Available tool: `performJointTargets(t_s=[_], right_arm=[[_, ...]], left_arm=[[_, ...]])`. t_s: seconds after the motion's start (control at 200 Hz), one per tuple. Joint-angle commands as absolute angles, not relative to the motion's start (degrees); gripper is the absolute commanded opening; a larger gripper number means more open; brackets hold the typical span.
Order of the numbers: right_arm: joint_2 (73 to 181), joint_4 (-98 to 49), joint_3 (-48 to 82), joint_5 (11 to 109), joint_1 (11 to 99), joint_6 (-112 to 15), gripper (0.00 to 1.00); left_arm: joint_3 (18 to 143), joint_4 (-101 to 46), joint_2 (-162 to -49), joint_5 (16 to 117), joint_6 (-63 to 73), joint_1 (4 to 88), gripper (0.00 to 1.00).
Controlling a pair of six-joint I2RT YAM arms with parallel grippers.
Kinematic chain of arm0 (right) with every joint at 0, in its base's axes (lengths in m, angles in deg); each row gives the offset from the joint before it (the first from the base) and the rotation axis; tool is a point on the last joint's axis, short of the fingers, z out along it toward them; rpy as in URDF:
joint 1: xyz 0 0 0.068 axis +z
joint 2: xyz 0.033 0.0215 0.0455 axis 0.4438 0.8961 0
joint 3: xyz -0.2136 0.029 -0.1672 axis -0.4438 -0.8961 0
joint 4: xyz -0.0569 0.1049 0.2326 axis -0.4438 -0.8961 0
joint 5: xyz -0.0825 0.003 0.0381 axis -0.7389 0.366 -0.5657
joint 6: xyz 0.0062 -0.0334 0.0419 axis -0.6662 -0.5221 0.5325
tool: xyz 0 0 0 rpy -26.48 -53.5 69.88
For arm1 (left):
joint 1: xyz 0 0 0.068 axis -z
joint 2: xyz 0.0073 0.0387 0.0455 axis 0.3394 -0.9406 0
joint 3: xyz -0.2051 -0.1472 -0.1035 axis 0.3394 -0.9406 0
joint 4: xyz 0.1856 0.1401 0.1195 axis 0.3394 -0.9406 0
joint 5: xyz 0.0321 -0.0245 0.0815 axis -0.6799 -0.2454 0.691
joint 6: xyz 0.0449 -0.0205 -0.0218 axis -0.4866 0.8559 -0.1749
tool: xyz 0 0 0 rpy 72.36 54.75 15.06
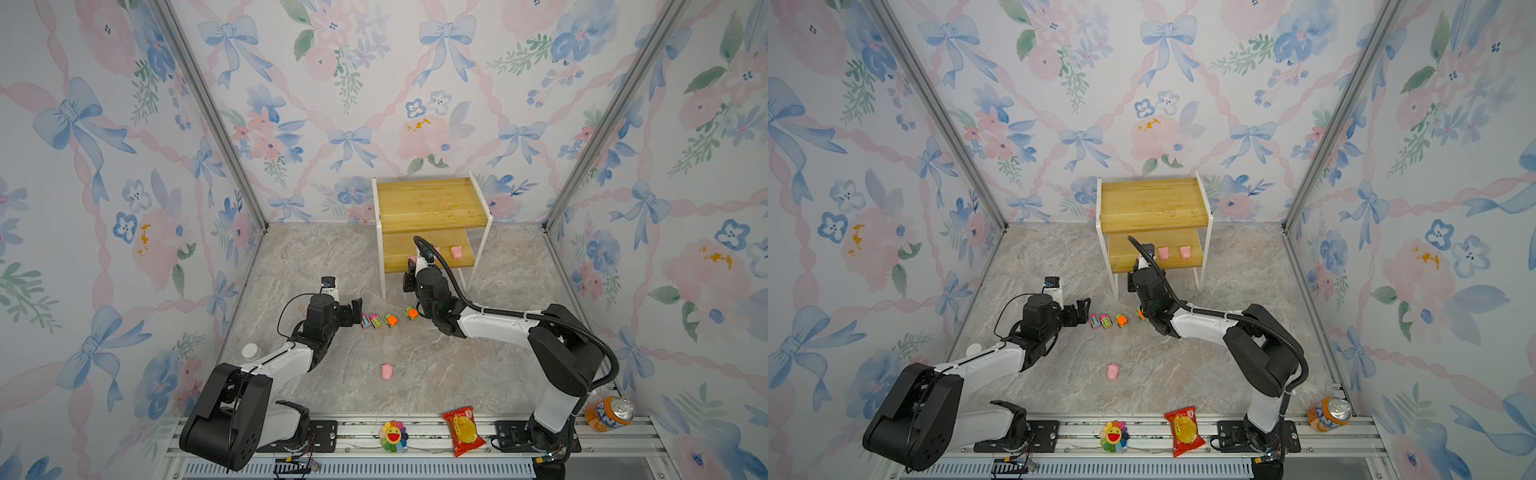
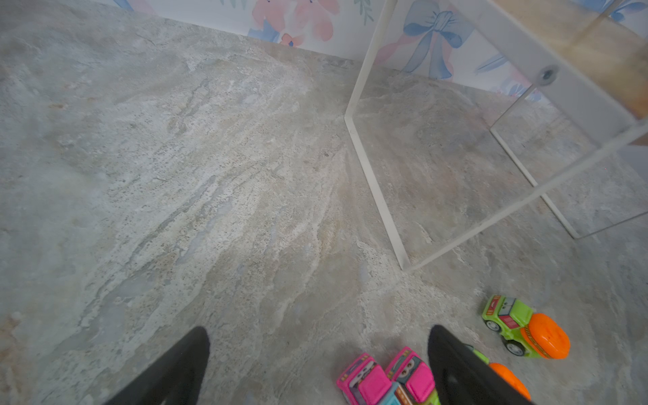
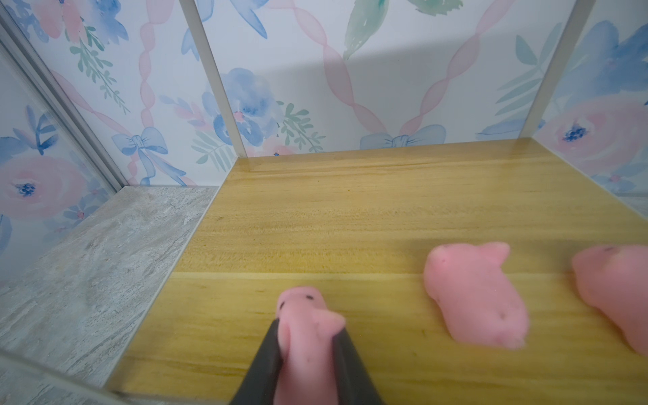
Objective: Place and organize the plastic toys onto the shelf
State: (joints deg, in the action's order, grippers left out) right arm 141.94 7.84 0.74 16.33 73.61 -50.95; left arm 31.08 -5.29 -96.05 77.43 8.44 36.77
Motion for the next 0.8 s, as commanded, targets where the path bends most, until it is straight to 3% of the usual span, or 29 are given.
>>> performJointTargets(t_s=[0.0, 0.315, 0.66, 0.795], right_arm=[[143.0, 9.3, 2.0, 16.2, 73.2, -51.4, 0.25], [142.6, 9.1, 1.3, 16.5, 73.2, -51.3, 0.31], [141.5, 8.1, 0.3, 16.5, 73.2, -51.1, 0.46], [141.0, 7.8, -0.2, 16.5, 73.2, -51.1, 0.47]], left_arm=[[31.8, -5.3, -96.2, 76.9, 7.4, 37.1, 0.98], [32.0, -5.3, -96.4, 76.9, 7.4, 37.1, 0.98], [32.1, -5.4, -96.2, 76.7, 7.4, 37.1, 0.98], [32.1, -5.3, -96.0, 76.7, 7.4, 37.1, 0.98]])
